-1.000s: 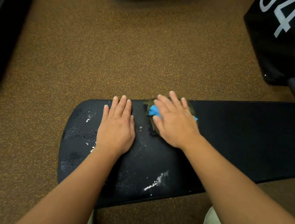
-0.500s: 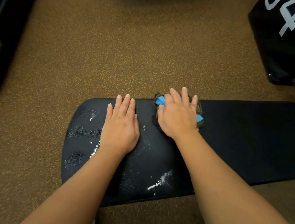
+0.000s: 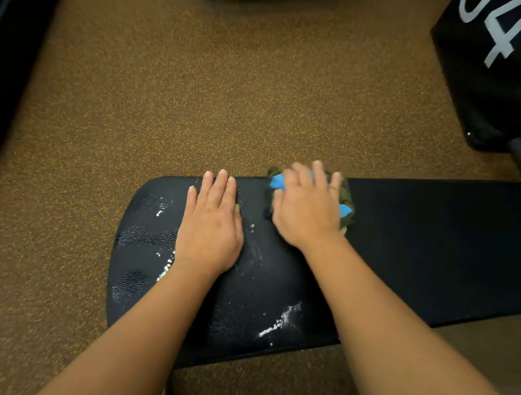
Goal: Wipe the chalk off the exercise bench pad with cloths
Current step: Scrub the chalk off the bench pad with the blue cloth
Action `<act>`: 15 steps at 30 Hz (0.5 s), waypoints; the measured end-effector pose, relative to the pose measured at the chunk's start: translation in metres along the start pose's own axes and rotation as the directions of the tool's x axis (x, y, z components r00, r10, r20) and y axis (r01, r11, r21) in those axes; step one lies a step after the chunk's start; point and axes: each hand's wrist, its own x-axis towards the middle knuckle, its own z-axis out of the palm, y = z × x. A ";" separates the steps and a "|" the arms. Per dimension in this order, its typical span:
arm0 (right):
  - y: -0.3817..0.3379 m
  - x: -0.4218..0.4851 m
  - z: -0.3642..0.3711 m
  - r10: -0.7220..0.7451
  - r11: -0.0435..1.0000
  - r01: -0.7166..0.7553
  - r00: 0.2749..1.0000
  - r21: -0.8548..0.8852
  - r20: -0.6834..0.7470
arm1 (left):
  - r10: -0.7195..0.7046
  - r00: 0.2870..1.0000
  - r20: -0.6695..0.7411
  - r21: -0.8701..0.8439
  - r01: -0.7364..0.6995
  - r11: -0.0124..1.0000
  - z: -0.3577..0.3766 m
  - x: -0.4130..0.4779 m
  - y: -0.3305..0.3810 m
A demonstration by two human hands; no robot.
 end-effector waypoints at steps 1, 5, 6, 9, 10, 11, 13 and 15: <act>-0.003 -0.005 0.002 -0.099 0.995 0.099 0.995 0.001 0.008 | 0.003 1.000 -0.003 0.002 -0.003 1.000 0.000 0.000 0.000; 0.032 -0.015 -0.002 -0.231 0.973 0.232 0.973 -0.013 0.019 | -0.001 1.000 -0.001 -0.010 0.001 1.000 -0.001 0.000 0.000; 0.041 -0.013 -0.002 -0.162 0.987 0.162 0.987 -0.014 0.004 | -0.003 1.000 0.004 -0.013 0.003 1.000 -0.001 0.000 -0.001; 0.037 0.000 -0.004 0.101 0.995 -0.101 0.995 -0.016 -0.005 | -0.007 1.000 0.004 -0.011 0.007 1.000 -0.002 0.000 0.000; 0.025 0.003 -0.003 0.142 0.990 -0.142 0.990 -0.015 -0.011 | -0.008 1.000 0.003 -0.012 0.008 1.000 -0.001 0.000 0.000; 0.012 0.003 -0.002 0.134 0.991 -0.134 0.991 -0.011 -0.011 | -0.008 1.000 0.005 -0.010 0.008 1.000 -0.001 0.000 0.000; -0.006 -0.002 0.003 -0.033 0.999 0.033 0.999 0.001 0.009 | -0.003 1.000 0.003 -0.001 0.003 1.000 0.000 0.000 0.000; -0.002 -0.014 0.004 -0.253 0.967 0.253 0.967 0.000 0.034 | 0.006 1.000 -0.004 -0.005 -0.006 1.000 0.000 0.000 0.000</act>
